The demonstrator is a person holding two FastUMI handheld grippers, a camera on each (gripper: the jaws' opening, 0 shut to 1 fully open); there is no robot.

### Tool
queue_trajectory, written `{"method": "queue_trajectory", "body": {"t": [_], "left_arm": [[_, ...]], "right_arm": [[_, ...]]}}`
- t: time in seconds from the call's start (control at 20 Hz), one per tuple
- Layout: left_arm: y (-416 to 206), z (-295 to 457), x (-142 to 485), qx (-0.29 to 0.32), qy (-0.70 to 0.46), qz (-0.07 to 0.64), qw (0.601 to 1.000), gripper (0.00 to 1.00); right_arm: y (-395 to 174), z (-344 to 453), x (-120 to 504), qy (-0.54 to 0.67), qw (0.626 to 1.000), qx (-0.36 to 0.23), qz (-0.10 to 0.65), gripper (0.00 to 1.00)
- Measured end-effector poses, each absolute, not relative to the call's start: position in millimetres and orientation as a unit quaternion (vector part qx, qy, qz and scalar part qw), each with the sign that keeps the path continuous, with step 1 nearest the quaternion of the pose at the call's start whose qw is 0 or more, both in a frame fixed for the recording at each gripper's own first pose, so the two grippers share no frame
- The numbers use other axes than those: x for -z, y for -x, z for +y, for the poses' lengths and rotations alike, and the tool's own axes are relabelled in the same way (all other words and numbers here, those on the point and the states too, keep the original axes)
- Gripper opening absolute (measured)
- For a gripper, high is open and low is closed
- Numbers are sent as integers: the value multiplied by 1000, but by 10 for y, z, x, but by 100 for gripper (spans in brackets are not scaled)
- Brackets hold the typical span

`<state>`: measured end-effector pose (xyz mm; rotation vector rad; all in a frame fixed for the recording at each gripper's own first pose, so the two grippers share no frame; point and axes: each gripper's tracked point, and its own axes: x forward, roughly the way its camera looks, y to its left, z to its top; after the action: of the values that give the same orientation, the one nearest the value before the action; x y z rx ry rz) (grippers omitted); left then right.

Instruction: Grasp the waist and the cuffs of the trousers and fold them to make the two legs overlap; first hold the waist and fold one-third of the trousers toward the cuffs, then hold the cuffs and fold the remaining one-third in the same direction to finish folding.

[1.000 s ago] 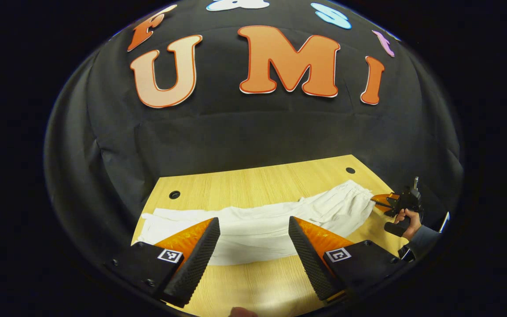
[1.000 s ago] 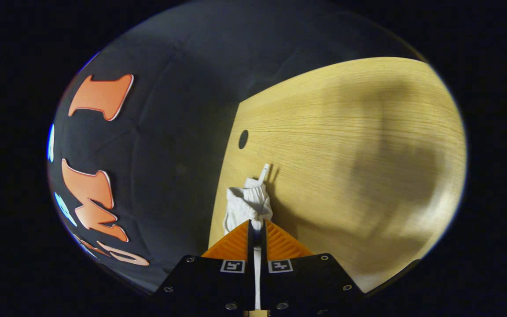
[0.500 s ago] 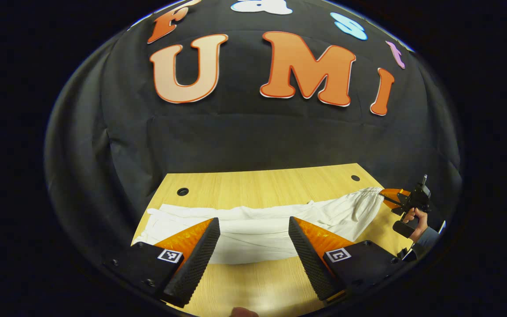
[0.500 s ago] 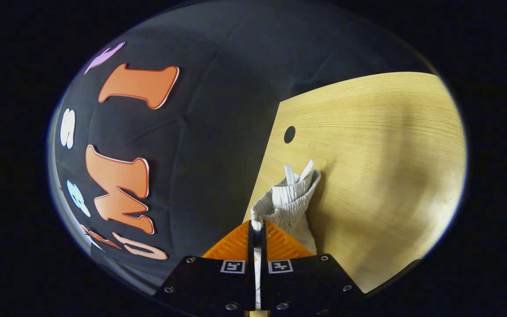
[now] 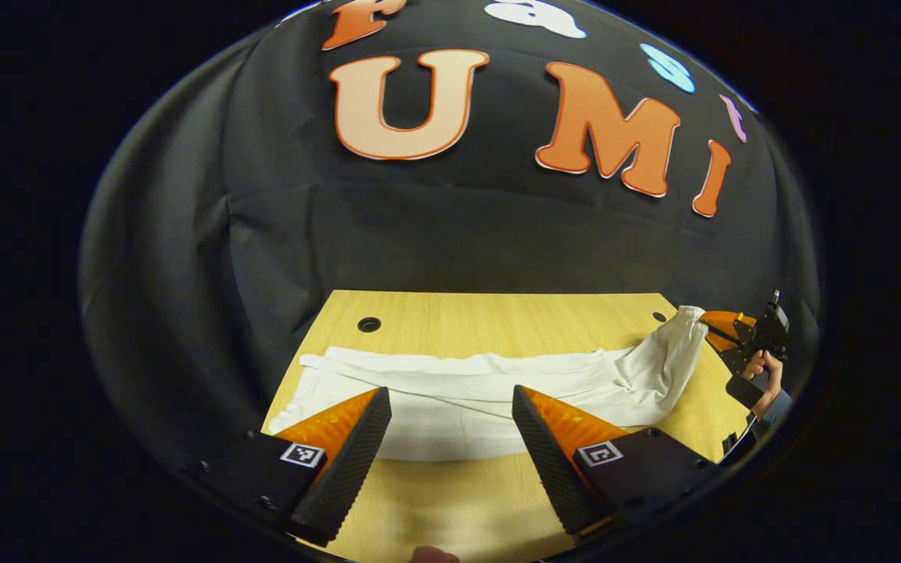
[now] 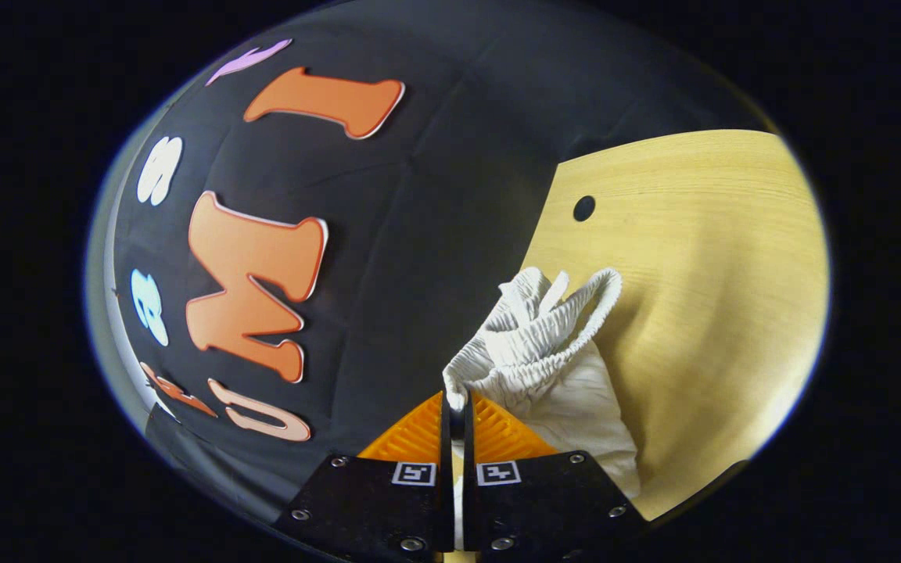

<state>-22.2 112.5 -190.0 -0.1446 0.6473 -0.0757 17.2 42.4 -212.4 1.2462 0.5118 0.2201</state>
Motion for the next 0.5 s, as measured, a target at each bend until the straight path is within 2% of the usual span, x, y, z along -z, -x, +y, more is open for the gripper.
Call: {"method": "queue_trajectory", "body": {"t": [0.3, 0.5], "left_arm": [[242, 1741, 2196, 21, 88, 332, 939, 100], [271, 2024, 2371, 10, 106, 345, 933, 100]], "right_arm": [[31, 1264, 1828, -542, 790, -147, 245, 5], [176, 1949, 1835, -511, 793, -179, 279, 5]]}}
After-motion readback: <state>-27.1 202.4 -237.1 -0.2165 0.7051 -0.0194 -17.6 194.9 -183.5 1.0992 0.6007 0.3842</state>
